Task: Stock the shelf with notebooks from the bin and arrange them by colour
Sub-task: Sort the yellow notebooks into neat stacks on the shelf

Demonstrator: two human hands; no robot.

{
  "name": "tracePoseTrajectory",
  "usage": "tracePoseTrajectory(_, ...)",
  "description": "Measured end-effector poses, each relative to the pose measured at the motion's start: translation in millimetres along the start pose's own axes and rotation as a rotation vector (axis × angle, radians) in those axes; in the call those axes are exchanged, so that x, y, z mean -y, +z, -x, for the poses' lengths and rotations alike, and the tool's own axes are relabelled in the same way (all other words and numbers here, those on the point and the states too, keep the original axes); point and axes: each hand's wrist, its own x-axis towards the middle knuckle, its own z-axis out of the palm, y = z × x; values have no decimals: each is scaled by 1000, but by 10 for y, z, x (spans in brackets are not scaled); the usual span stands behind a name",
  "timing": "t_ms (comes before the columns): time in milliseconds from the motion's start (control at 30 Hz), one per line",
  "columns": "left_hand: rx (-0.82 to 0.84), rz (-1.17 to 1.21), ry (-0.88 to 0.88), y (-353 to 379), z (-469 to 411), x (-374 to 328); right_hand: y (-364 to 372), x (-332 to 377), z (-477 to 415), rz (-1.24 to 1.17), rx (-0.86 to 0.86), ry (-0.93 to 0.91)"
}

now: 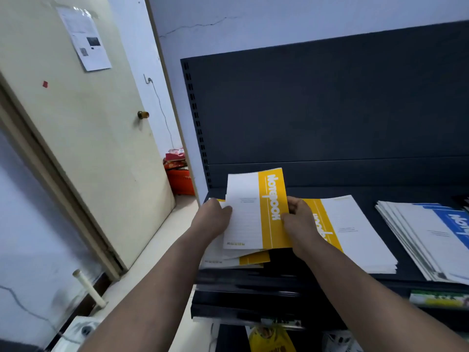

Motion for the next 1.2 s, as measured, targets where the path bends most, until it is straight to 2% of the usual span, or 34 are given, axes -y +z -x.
tracePoseTrajectory(67,61,214,-6,37,22,-177,-152,96,6,-13,3,-81)
tracePoseTrajectory(167,67,479,68,155,2,-449,-445,248,-19,31,-7,-167)
tracePoseTrajectory(333,91,632,179,461,58,-909,-952,423,-64,45,-11,-236)
tracePoseTrajectory(467,286,870,213,620,117,-1083,-1269,463,-180,67,-19,-298)
tracePoseTrajectory(600,198,856,362,732,208,-1278,-1425,405,-283,109,-80,-332)
tracePoseTrajectory(767,49,735,487,866,287,-1439,-1573,403,-265,214,-138,-523)
tracePoseTrajectory(933,104,672,415,1163,413,-1305,-1677,96,-258,306,-110,-489)
tracePoseTrajectory(1100,15,687,404,1205,470,-1348,-1674,113,-285,256,-117,-509)
tracePoseTrajectory(1200,30,663,363,1223,450,-1315,-1676,75,-306,252,-93,-463)
